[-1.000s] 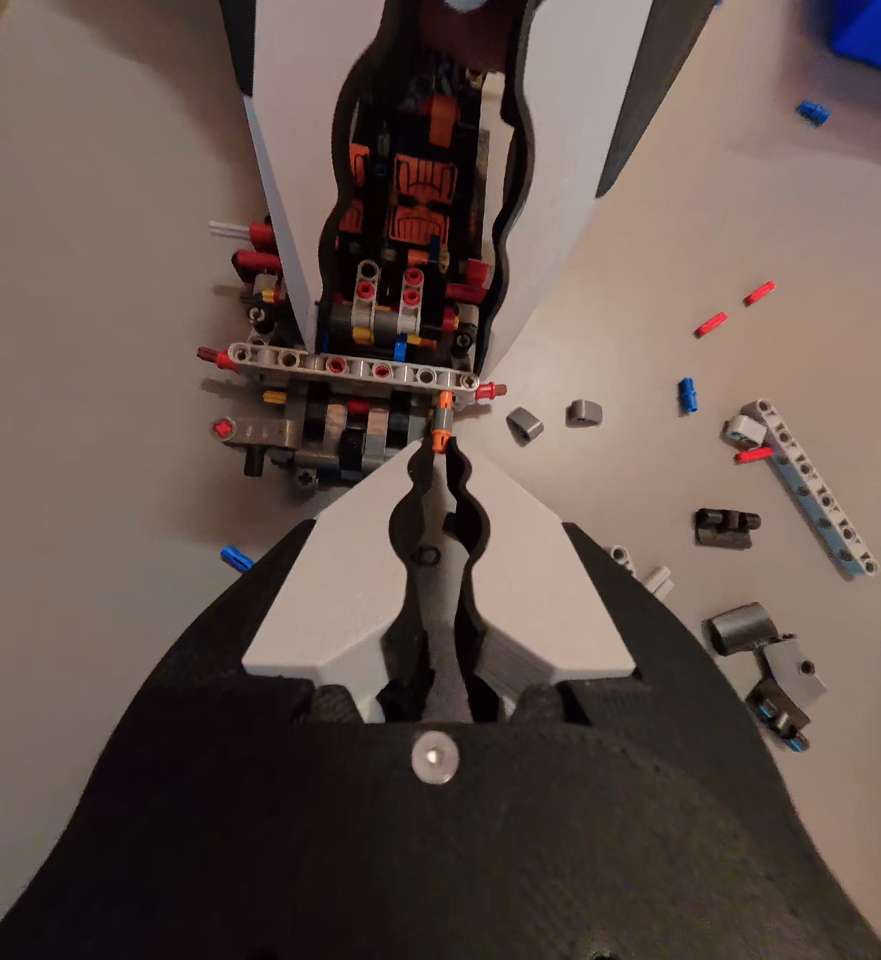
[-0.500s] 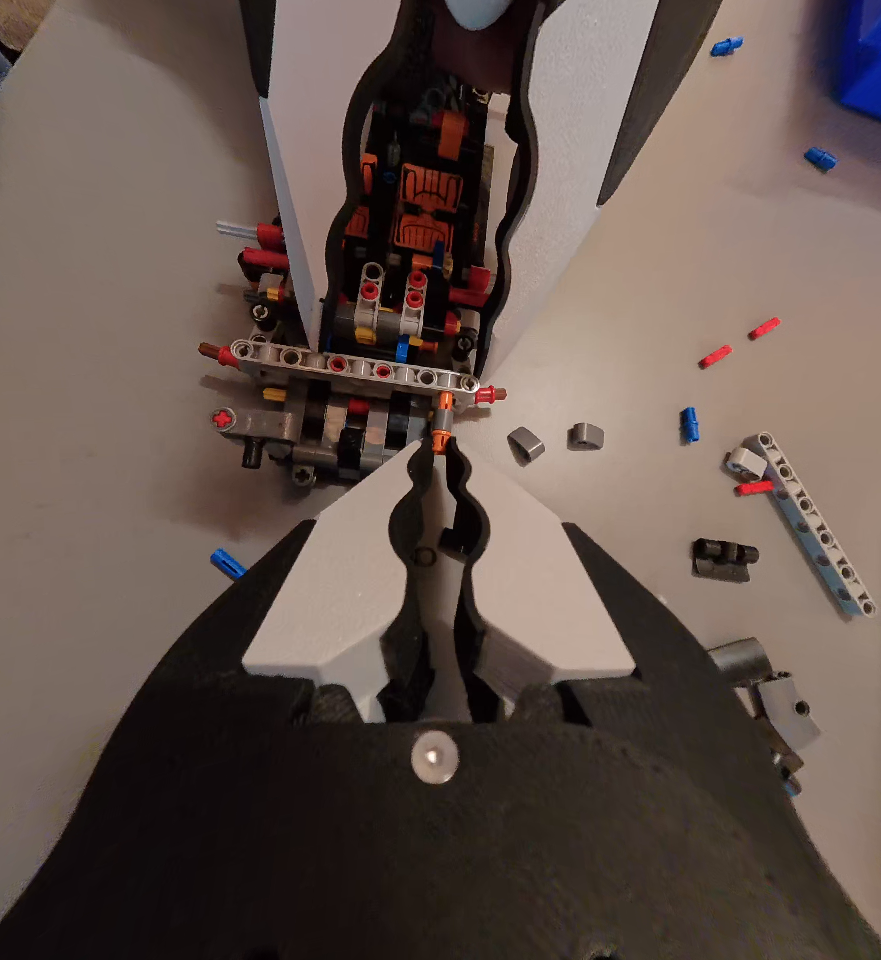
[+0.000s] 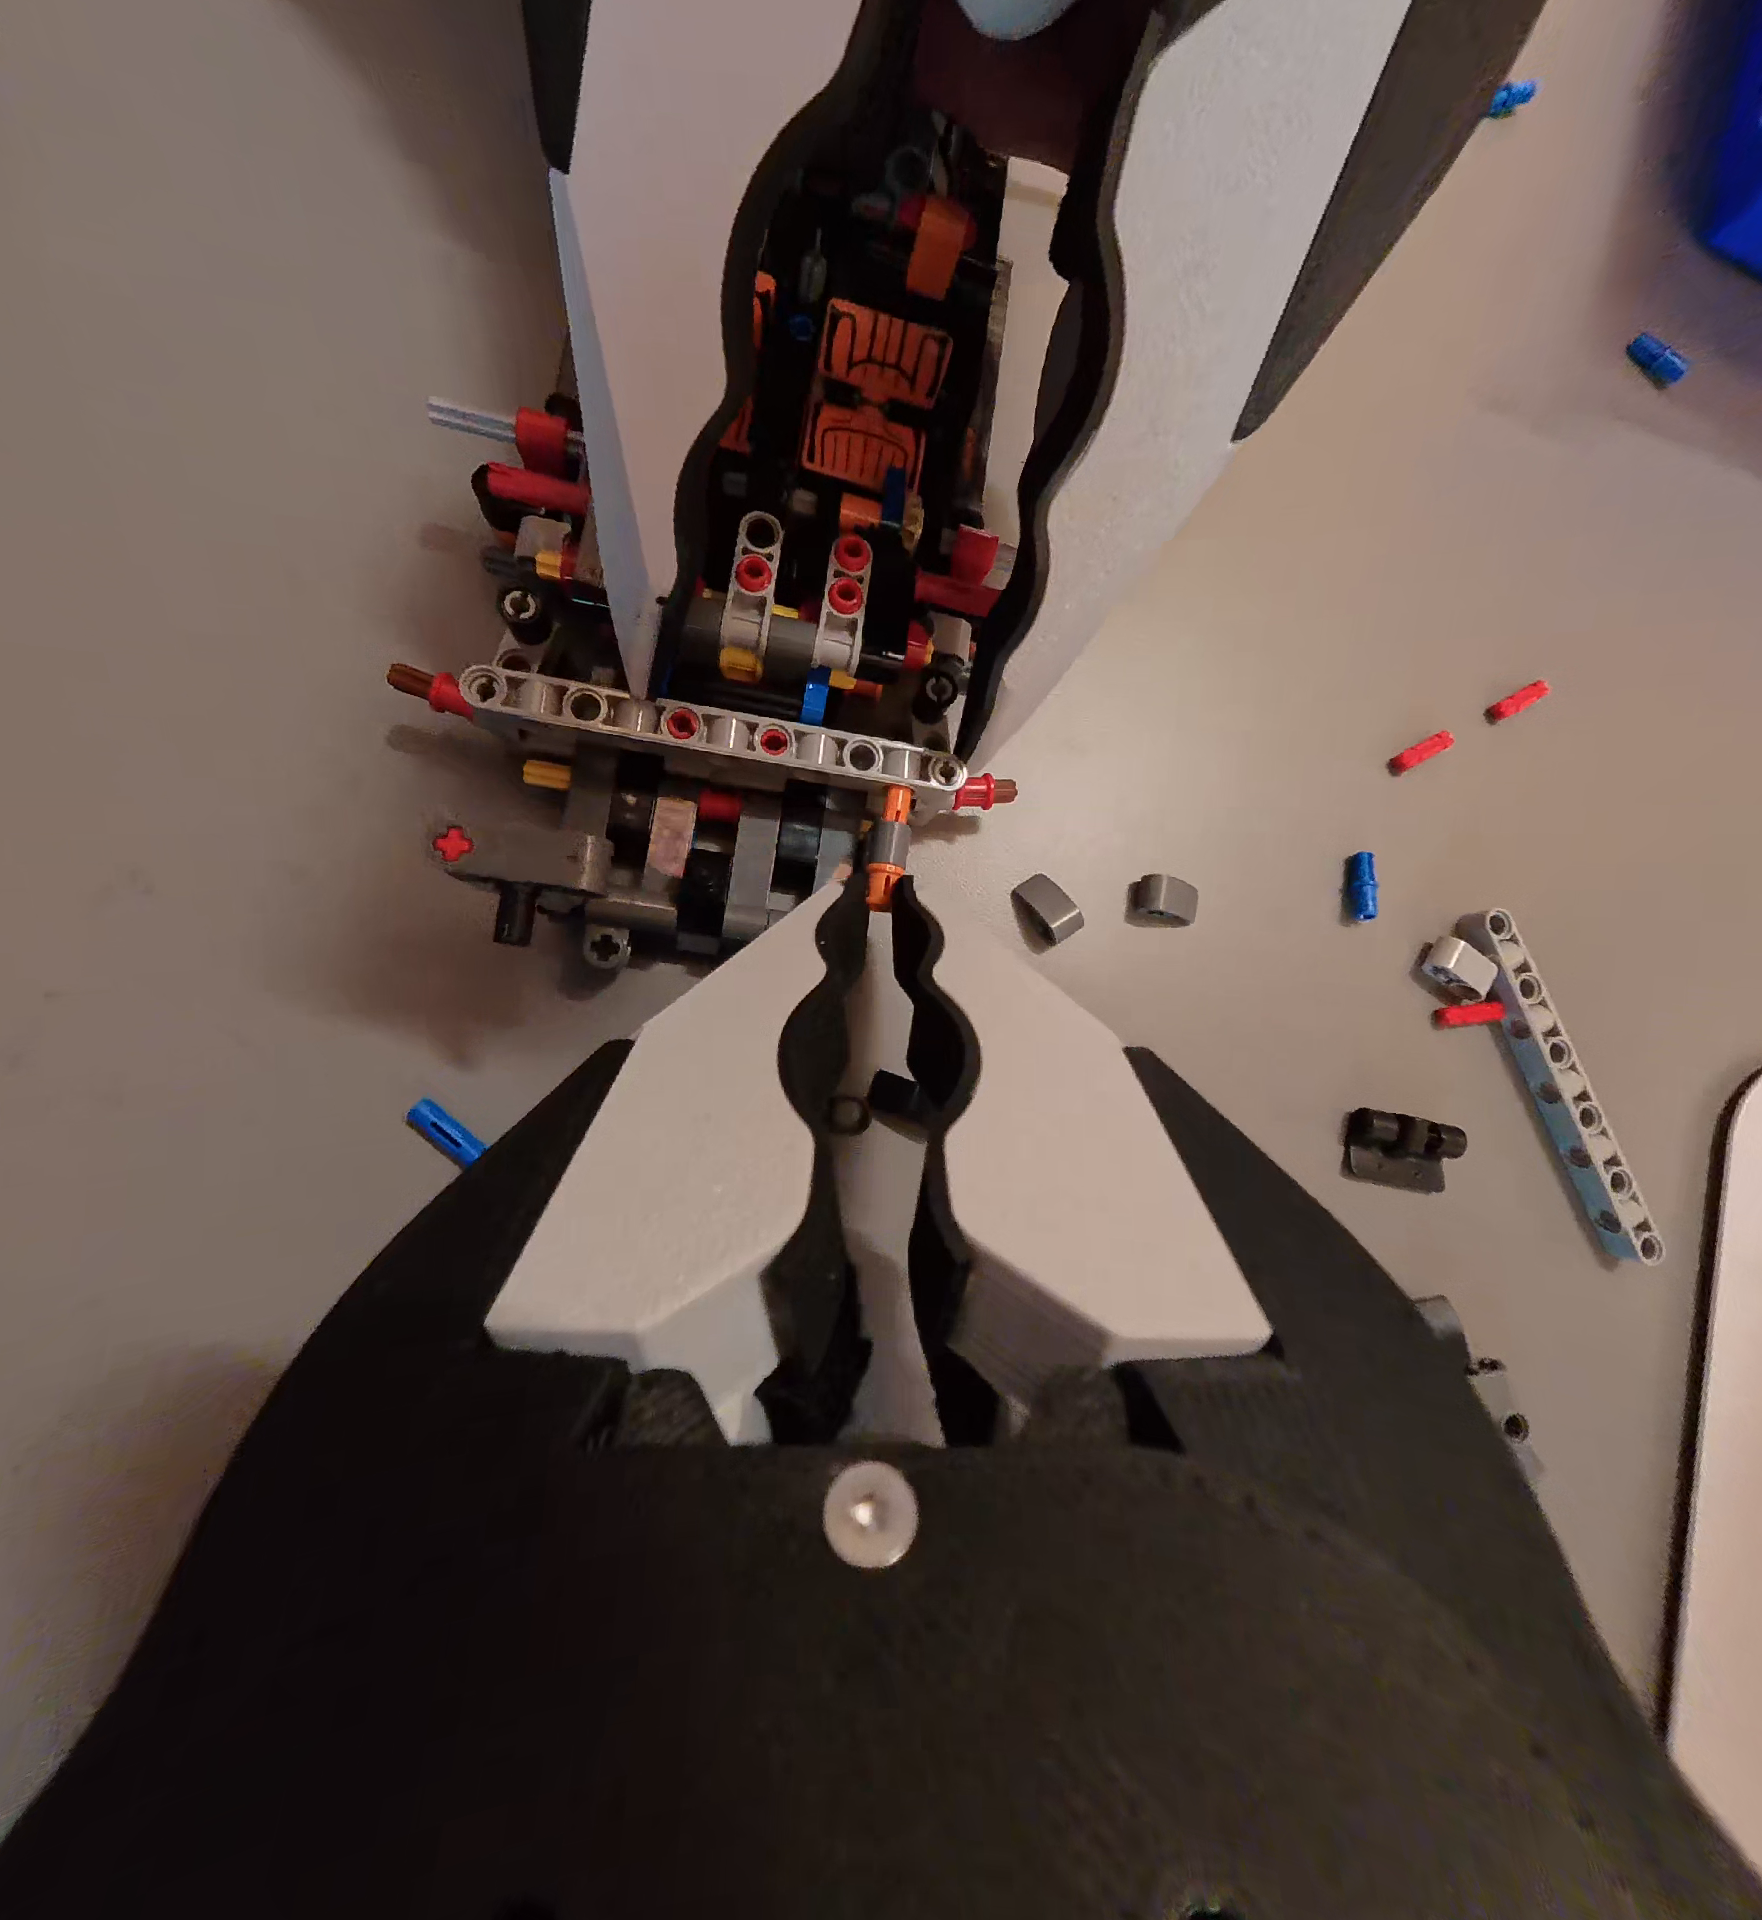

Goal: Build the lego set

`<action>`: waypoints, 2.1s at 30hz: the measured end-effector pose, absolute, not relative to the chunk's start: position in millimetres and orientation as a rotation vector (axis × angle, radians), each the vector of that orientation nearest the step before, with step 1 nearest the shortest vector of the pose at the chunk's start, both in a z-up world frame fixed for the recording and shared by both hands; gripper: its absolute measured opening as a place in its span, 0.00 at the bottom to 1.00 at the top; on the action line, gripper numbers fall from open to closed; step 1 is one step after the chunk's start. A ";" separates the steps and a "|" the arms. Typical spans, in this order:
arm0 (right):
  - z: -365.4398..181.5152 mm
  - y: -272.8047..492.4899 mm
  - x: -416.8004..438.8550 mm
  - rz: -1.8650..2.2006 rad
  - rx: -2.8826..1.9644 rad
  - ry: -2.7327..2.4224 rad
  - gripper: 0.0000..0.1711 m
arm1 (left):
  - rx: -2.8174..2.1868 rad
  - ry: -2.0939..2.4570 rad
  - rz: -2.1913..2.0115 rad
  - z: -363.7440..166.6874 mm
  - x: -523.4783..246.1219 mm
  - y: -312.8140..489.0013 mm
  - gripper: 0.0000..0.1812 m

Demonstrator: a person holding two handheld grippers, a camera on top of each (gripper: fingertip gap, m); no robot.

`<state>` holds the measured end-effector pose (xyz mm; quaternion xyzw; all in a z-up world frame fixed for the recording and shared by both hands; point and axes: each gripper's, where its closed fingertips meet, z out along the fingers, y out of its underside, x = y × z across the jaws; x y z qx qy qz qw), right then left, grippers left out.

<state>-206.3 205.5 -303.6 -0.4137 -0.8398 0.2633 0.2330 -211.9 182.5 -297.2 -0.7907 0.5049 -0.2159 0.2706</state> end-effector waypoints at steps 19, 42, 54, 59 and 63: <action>-302.8 203.2 -211.3 0.804 -1.106 -2.328 0.01 | -2.129 1.347 -0.569 -297.3 -213.8 181.3 0.27; -302.3 200.2 -209.5 0.841 -1.154 -2.237 0.03 | -2.162 1.320 -0.448 -293.5 -215.7 177.9 0.29; -297.8 198.5 -210.4 0.871 -1.146 -2.218 0.03 | -2.185 1.290 -0.428 -294.8 -215.1 175.7 0.29; -295.6 198.3 -210.6 0.850 -1.125 -2.211 0.03 | -2.183 1.254 -0.414 -293.8 -215.0 175.6 0.31; -297.8 196.5 -208.4 0.875 -1.170 -2.215 0.03 | -2.192 1.239 -0.404 -293.7 -215.1 173.3 0.32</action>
